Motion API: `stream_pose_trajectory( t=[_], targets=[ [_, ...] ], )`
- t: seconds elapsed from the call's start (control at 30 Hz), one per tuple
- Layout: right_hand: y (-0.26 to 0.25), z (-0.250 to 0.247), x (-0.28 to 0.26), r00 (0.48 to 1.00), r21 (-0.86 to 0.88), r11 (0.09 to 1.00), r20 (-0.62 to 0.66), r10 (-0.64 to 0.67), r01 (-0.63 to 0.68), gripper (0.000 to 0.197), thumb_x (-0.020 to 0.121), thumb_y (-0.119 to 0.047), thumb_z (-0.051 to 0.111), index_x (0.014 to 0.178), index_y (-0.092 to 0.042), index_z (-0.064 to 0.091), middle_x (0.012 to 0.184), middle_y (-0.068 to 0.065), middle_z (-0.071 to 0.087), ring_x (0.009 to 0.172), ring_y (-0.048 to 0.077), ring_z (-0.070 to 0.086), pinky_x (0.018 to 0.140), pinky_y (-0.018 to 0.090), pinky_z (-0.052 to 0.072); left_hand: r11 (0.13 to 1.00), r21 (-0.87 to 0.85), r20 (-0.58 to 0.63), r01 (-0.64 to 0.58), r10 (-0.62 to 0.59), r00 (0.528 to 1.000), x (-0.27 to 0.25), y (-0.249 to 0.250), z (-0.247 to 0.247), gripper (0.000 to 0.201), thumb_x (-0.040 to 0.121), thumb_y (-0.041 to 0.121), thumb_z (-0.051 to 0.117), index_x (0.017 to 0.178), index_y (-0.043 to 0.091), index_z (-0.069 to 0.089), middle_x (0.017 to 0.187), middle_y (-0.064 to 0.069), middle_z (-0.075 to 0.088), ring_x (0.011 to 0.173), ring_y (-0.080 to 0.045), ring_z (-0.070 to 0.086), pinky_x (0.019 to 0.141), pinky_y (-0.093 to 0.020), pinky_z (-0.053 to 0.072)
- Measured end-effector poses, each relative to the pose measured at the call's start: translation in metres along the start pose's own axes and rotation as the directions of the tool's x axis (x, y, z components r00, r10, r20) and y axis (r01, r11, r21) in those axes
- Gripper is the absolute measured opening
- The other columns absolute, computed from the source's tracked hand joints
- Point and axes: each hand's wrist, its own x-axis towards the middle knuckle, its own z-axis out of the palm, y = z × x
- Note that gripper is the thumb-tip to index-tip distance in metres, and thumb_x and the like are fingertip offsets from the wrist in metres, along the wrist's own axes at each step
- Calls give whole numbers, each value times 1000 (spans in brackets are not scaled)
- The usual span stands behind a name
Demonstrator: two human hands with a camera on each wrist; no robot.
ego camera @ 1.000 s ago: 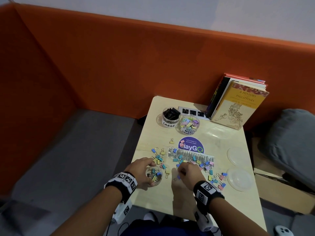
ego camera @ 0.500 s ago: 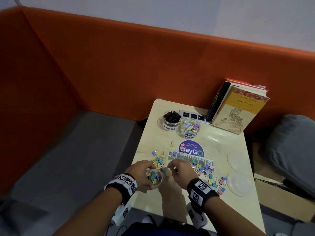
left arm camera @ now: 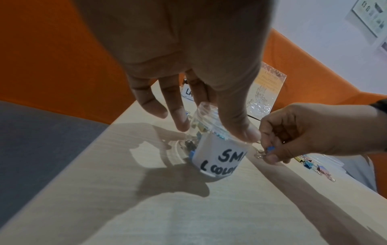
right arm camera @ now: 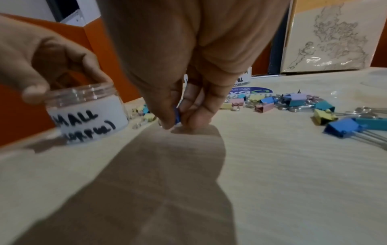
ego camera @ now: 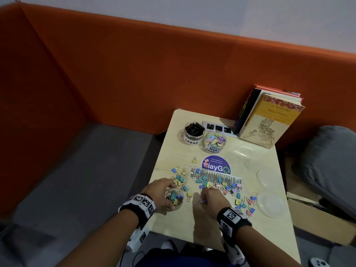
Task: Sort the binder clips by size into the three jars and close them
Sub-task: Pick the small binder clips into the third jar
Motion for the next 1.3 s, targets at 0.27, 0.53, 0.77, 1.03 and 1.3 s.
stream_pose_trajectory(
  t=[0.27,0.53,0.77,1.03,1.3],
  targets=[
    [-38,-35,2,986,384,909,-96,-139,166,13,83,-15,73,86,-24,64,77,-11,65,64,-2,59,59,8,44,999,31,-20,-15,16,1000,1,-1,-1,63,55,35,93,107,39,57,114,24,55,103,-7,57,87,-28,53],
    [-20,-26,13,991,193,977,-114,-70,91,27,90,-7,52,105,-21,70,103,-2,66,90,13,61,76,19,46,999,44,-28,-18,19,999,-1,0,0,63,62,30,91,116,31,58,126,16,56,110,-9,55,93,-29,50],
    [-23,-5,9,987,62,985,2,-163,162,24,92,-21,57,110,-16,71,104,6,58,92,23,57,77,27,44,999,41,-30,-11,12,999,-2,1,1,65,64,30,90,121,30,58,128,16,55,114,-8,54,96,-28,48],
    [-33,5,17,990,-25,990,4,-139,139,32,99,-32,50,114,-7,62,101,8,51,99,27,56,84,34,48,998,54,-38,-15,17,999,-1,1,2,65,63,31,91,119,31,58,127,17,55,113,-9,53,95,-27,47],
    [-21,8,12,981,28,981,10,-191,191,28,94,-27,55,118,-15,65,115,6,53,98,23,55,81,27,43,999,42,-19,-19,20,1000,0,0,1,65,62,31,92,118,30,59,129,16,55,114,-10,54,95,-28,48]
  ],
)
